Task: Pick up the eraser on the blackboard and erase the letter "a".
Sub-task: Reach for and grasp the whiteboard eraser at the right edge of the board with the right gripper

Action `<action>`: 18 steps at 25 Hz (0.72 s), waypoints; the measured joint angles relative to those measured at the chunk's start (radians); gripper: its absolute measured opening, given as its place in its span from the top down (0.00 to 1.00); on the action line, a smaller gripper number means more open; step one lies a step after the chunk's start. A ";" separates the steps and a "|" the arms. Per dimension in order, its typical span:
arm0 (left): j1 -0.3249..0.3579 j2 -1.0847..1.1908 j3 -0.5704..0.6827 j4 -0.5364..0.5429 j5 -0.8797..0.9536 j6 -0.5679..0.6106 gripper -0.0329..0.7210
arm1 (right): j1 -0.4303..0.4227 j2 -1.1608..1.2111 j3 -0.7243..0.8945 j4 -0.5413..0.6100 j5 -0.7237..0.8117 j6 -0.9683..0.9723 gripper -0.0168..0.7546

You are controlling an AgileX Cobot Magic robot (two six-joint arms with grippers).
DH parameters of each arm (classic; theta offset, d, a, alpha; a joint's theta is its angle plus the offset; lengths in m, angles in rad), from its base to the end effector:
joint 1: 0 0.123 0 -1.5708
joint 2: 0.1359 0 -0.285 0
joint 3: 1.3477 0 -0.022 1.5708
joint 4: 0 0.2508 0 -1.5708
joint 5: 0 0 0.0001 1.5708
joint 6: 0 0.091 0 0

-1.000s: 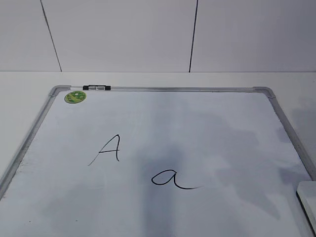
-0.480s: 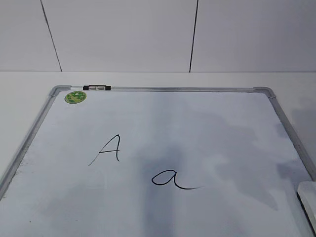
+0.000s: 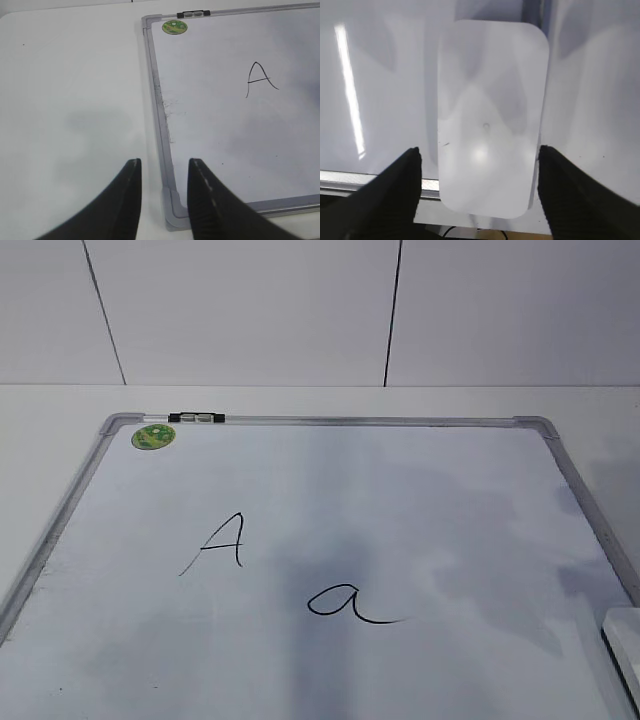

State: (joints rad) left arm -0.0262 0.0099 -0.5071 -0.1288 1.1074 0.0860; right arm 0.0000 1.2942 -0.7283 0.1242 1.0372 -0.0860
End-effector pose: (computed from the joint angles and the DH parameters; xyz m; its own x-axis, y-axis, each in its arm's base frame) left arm -0.0068 -0.0103 0.2761 -0.4927 0.0409 -0.8692 0.1397 0.9897 -0.0326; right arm 0.1979 0.0097 0.2189 -0.9979 -0.0225 -0.0606 -0.0288 0.9940 0.1051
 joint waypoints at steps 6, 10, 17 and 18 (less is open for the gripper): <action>0.000 0.000 0.000 0.000 0.000 0.000 0.65 | 0.000 0.001 0.000 -0.018 0.015 0.035 0.24; 0.000 0.000 0.000 0.000 0.000 0.000 0.65 | 0.000 -0.038 0.000 -0.047 0.028 0.073 0.25; 0.000 0.000 0.000 0.000 0.000 0.000 0.65 | 0.053 -0.061 0.000 -0.094 0.046 0.117 0.25; 0.000 0.000 0.000 0.000 0.000 0.000 0.65 | 0.078 -0.061 0.000 -0.108 0.046 0.138 0.25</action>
State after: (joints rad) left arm -0.0262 0.0099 -0.5071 -0.1288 1.1074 0.0860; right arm 0.0776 1.2336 -0.7283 0.0166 1.0833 0.0519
